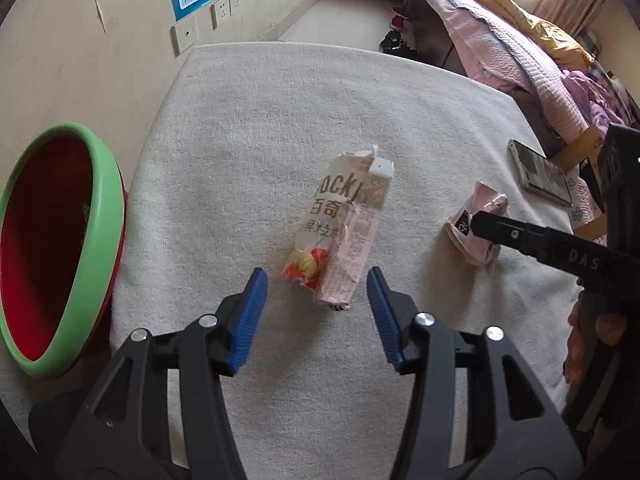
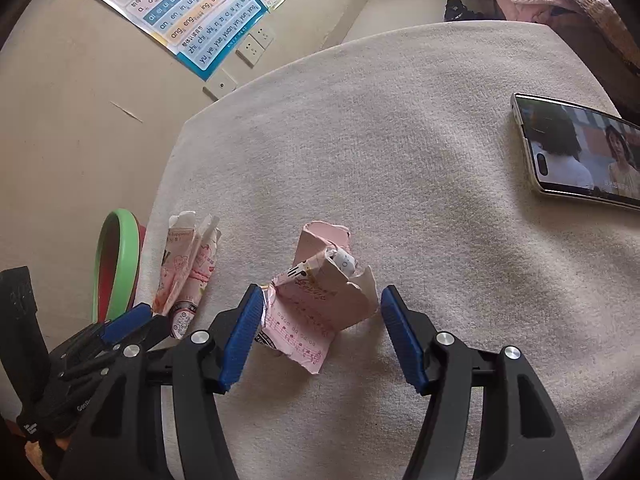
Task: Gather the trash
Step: 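Grasp the white Pocky box with the left gripper while the right gripper grasps the pink carton, then carry the Pocky box and pink carton over the red bin with both grippers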
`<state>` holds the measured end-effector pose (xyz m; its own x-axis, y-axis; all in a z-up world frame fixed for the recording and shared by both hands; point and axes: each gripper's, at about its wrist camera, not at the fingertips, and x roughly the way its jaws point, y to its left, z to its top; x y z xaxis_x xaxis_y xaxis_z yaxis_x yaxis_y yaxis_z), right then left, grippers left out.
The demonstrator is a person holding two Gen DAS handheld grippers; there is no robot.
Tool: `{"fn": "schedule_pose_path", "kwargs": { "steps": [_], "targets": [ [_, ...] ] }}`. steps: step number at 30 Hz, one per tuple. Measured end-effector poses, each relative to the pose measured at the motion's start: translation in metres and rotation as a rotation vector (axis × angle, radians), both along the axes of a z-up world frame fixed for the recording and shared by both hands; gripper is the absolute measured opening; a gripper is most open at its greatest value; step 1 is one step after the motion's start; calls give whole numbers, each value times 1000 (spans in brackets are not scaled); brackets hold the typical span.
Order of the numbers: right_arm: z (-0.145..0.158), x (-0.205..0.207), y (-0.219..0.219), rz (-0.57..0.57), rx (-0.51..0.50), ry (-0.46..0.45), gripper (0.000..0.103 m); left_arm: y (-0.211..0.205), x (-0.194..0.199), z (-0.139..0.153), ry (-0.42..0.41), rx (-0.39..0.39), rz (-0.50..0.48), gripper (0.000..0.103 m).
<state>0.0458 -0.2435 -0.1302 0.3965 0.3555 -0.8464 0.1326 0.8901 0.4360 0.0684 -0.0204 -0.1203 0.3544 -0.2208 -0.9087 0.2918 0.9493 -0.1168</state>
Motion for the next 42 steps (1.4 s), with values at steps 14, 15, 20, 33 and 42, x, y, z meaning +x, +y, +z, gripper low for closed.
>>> {"fn": "schedule_pose_path", "kwargs": {
  "steps": [14, 15, 20, 33, 42],
  "targets": [
    [6, -4, 5, 47, -19, -27, 52, -16, 17, -25, 32, 58, -23, 61],
    [6, -4, 5, 47, -18, -30, 52, -15, 18, -29, 43, 56, -21, 61],
    [5, -5, 4, 43, -6, -28, 52, -15, 17, -31, 28, 67, -23, 53],
    [7, -2, 3, 42, 2, -31, 52, -7, 4, -26, 56, 3, 16, 39],
    [8, -2, 1, 37, 6, -31, 52, -11, -2, -14, 20, 9, 1, 62]
  ]
}}
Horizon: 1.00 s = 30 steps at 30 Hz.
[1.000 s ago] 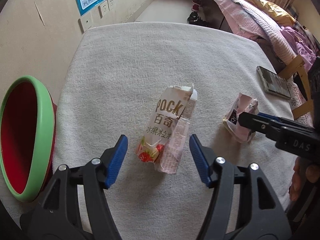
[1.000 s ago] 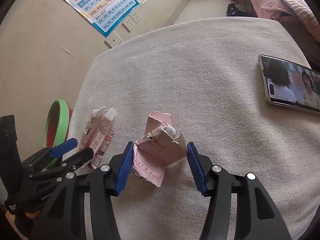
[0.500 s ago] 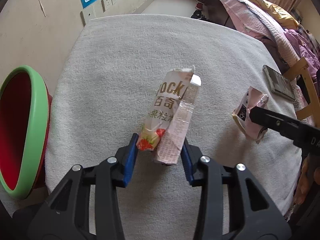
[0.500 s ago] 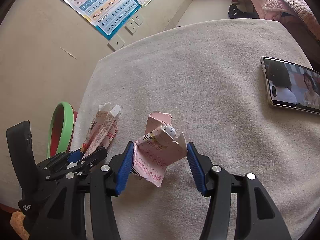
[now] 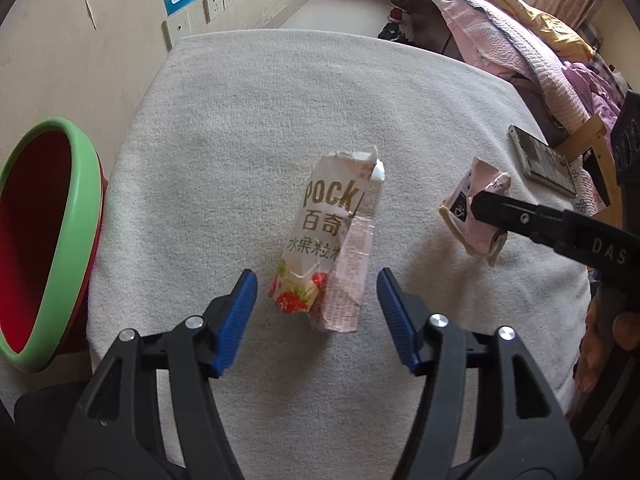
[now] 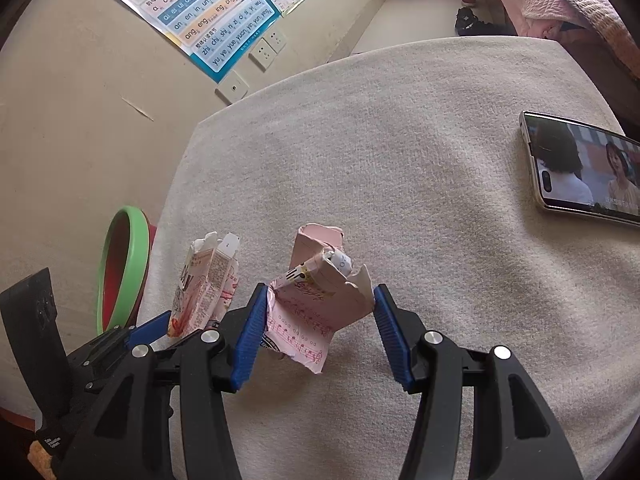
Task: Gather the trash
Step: 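Carry the Pocky box and pink carton over the red bin with both grippers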
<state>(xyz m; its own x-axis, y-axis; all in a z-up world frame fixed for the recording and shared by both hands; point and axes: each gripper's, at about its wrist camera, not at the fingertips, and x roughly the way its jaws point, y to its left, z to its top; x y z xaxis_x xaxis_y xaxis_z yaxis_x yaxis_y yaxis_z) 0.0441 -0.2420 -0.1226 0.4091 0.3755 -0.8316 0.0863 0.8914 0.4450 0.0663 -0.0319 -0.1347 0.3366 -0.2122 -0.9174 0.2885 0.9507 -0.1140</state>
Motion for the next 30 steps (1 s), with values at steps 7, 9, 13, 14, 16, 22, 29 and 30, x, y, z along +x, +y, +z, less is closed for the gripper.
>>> {"fn": "schedule_pose_path", "kwargs": {
  "steps": [7, 9, 13, 14, 16, 22, 29, 30],
  "targets": [
    [1, 0, 0, 1, -1, -3, 52, -6, 15, -11, 15, 18, -9, 54],
    [2, 0, 0, 4, -1, -3, 52, -7, 15, -15, 25, 4, -10, 47],
    [3, 1, 2, 13, 1, -6, 52, -4, 9, -13, 15, -16, 6, 42],
    [4, 1, 3, 15, 1, -7, 52, -1, 7, -12, 12, -19, 13, 42],
    [6, 0, 3, 16, 2, -15, 52, 4, 4, -9, 8, -29, 33, 42],
    [10, 0, 9, 35, 3, -30, 52, 20, -7, 1, 3, -64, 81, 42],
    [11, -3, 23, 82, -19, -29, 52, 41, -16, 17, -28, -90, 141, 42],
    [12, -4, 26, 88, -22, -30, 52, 45, -18, 19, -36, -90, 152, 42]
  ]
}}
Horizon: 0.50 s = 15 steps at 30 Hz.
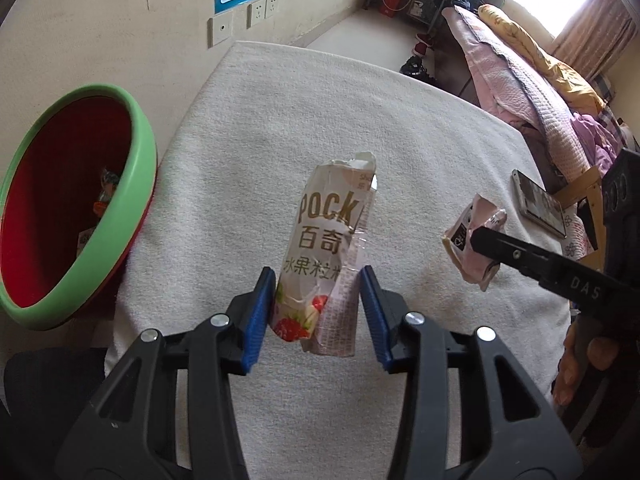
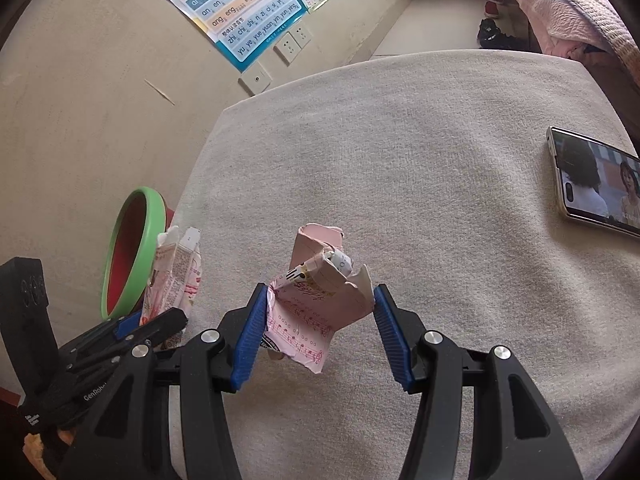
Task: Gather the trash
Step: 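Carry the Pocky box and pink carton over the red bin with both grippers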
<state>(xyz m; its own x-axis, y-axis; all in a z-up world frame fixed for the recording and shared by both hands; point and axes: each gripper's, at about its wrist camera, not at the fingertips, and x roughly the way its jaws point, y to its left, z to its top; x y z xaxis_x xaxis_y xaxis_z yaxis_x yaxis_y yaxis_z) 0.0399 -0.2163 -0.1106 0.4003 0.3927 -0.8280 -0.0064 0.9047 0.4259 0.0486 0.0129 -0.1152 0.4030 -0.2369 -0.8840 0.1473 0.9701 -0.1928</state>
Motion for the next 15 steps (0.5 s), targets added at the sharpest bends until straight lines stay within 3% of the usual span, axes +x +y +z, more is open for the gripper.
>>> {"fn": "schedule_pose_path", "kwargs": {
  "steps": [15],
  "targets": [
    [51, -18, 50, 130, -147, -179, 52, 45, -10, 25, -79, -14, 126, 42]
  ]
}}
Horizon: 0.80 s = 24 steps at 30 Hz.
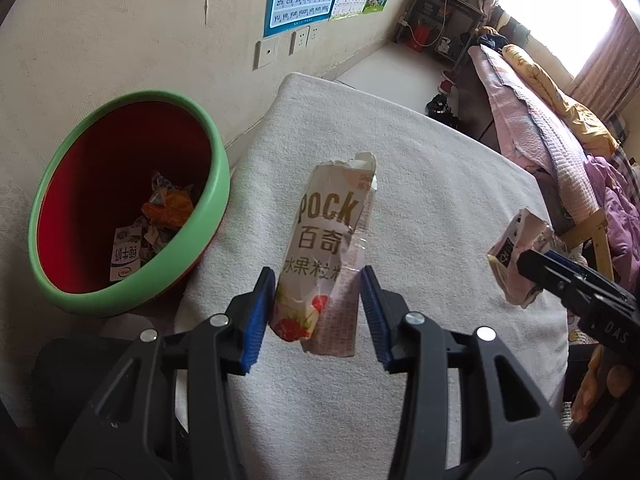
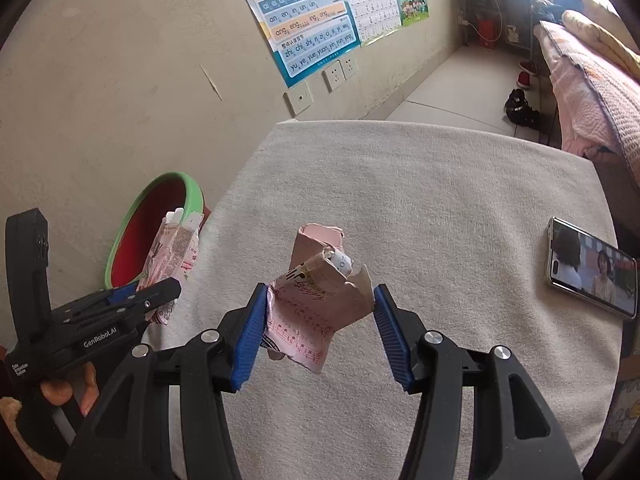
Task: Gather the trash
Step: 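Carry the Pocky box and pink carton over the red bin with both grippers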
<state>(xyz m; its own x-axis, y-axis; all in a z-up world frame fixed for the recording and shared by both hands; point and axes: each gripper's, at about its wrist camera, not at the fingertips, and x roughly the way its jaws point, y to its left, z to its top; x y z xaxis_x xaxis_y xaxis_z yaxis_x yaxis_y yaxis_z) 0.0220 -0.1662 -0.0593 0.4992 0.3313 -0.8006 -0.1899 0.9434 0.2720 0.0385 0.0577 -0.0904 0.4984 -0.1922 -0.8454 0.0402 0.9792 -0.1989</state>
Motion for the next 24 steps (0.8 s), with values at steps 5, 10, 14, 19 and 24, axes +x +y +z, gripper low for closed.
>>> {"fn": "schedule_pose_path", "kwargs": {
  "steps": [5, 10, 14, 19, 24],
  "targets": [
    [3, -7, 13, 37, 2, -5, 52, 11, 1, 6, -20, 3, 24, 42],
    [4, -10, 31, 86, -1, -5, 52, 26, 3, 9, -28, -5, 58, 42],
    [4, -8, 44, 120, -6, -2, 52, 37, 1, 9, -29, -7, 89, 42],
    [8, -7, 62, 155, -9, -13, 52, 48, -1, 10, -33, -11, 111, 42],
    [14, -6, 81, 199, -13, -30, 52, 53, -2, 9, -31, -13, 126, 43]
  ]
}}
